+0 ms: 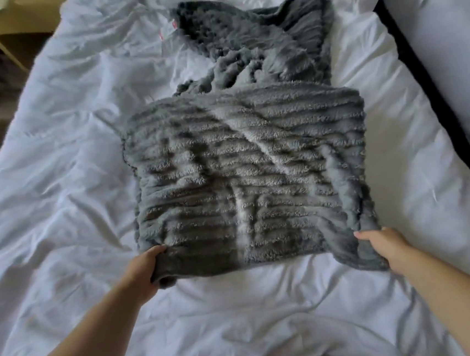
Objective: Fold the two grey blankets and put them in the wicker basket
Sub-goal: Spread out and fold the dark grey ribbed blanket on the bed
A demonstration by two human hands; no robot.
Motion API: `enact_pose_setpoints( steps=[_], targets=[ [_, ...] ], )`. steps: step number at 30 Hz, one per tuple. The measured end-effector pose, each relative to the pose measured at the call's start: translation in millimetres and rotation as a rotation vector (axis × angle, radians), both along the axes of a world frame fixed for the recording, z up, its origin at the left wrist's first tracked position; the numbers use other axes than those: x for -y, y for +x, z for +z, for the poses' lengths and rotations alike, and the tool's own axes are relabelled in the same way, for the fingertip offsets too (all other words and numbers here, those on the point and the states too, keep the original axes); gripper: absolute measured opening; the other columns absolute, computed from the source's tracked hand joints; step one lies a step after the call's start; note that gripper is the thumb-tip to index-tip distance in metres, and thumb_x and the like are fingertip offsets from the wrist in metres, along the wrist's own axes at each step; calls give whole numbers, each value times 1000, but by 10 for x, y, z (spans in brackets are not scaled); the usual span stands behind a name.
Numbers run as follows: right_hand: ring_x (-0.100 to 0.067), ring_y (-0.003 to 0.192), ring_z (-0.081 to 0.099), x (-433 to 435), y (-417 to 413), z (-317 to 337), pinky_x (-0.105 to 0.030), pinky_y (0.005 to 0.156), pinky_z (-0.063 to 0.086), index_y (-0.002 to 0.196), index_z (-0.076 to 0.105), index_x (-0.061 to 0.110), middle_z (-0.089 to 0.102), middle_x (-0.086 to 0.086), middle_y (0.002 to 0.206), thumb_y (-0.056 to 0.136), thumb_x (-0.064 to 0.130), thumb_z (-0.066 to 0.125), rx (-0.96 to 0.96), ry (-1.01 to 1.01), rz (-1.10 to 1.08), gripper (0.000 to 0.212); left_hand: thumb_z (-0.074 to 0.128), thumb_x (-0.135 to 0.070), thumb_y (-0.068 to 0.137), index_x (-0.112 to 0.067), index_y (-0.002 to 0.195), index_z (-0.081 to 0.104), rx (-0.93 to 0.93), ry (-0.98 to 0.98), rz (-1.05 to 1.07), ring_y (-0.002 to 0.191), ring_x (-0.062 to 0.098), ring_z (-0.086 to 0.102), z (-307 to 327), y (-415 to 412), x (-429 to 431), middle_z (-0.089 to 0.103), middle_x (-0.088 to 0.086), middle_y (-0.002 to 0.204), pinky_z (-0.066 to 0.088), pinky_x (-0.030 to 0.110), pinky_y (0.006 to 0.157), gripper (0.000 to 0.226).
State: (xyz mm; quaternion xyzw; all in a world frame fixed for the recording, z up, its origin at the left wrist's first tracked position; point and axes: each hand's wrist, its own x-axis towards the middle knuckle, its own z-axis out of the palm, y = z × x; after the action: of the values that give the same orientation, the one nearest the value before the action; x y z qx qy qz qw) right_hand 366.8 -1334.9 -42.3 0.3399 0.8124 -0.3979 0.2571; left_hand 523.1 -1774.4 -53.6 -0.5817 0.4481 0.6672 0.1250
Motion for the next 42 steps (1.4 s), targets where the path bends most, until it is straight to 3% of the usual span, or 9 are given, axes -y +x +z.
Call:
enact_pose_setpoints(
  steps=[8, 14, 19, 24, 30, 34, 37, 39, 42],
  targets=[
    [-39, 91, 63, -363, 1170, 602, -42, 76, 51, 114, 58, -9, 64, -27, 107, 88, 5, 59, 23, -59, -144, 30, 59, -23, 88, -6, 100, 53, -16, -111, -54, 42, 36, 60, 1039, 961, -413, 65, 22, 62, 42, 29, 40, 21],
    [-34, 72, 64, -698, 2234, 897, -35, 53, 51, 105, 55, 4, 64, -16, 82, 93, 22, 57, 117, -145, -256, 22, 61, -33, 90, -14, 88, 55, -33, -204, -46, 36, 30, 57, 1251, 2003, -690, 63, 17, 52, 43, 31, 47, 20],
    [-38, 103, 62, -970, 3322, 862, -50, 92, 50, 125, 54, 5, 64, -17, 118, 80, 43, 73, 176, -202, -262, 62, 68, -54, 79, -7, 95, 56, 1, -139, -56, 48, 38, 65, 1051, 2929, -843, 69, 21, 67, 50, 37, 46, 50],
    [-30, 72, 60, -1065, 4774, 987, -34, 64, 46, 113, 57, -9, 66, -20, 94, 92, 7, 59, 193, -58, -199, 27, 72, -28, 80, -1, 100, 58, 145, -285, -136, 63, 35, 65, 908, 4013, -931, 63, 20, 82, 52, 39, 47, 36],
    [-37, 107, 54, -1160, 5915, 924, -38, 83, 39, 129, 48, -10, 52, -26, 131, 95, 3, 52, 269, 30, -143, 37, 68, -21, 79, 2, 96, 55, 298, -268, -270, 40, 31, 58, 833, 5034, -1101, 63, 23, 72, 46, 34, 45, 32],
    [-35, 78, 54, -1064, 6001, 923, -38, 65, 41, 124, 53, -10, 59, -24, 97, 95, 2, 46, 302, -146, -223, 32, 55, -21, 86, -1, 100, 51, 243, -7, -312, 46, 40, 63, 920, 5184, -1257, 65, 25, 60, 43, 26, 48, 25],
    [-32, 62, 47, -875, 5580, 1215, -36, 53, 43, 107, 57, -14, 52, -17, 73, 94, -3, 38, 202, -340, -383, 25, 45, -9, 90, 5, 107, 55, 74, 97, -232, 60, 35, 61, 1183, 4809, -1236, 62, 25, 75, 47, 31, 50, 25],
    [-30, 47, 48, -691, 4993, 1635, -25, 41, 48, 75, 53, -8, 50, -16, 58, 96, 6, 40, 184, -539, -511, 29, 45, -6, 93, 3, 97, 58, -63, 107, -184, 55, 28, 58, 1738, 4223, -1160, 60, 18, 68, 51, 31, 46, 17],
    [-26, 29, 53, -389, 3730, 3002, -24, 37, 50, 72, 49, 1, 56, -15, 50, 96, 17, 44, -104, -824, -456, 29, 48, -3, 89, -2, 67, 53, -415, -101, -279, 42, 23, 55, 3397, 3173, -1039, 55, 13, 51, 49, 29, 41, 22]
  ],
)
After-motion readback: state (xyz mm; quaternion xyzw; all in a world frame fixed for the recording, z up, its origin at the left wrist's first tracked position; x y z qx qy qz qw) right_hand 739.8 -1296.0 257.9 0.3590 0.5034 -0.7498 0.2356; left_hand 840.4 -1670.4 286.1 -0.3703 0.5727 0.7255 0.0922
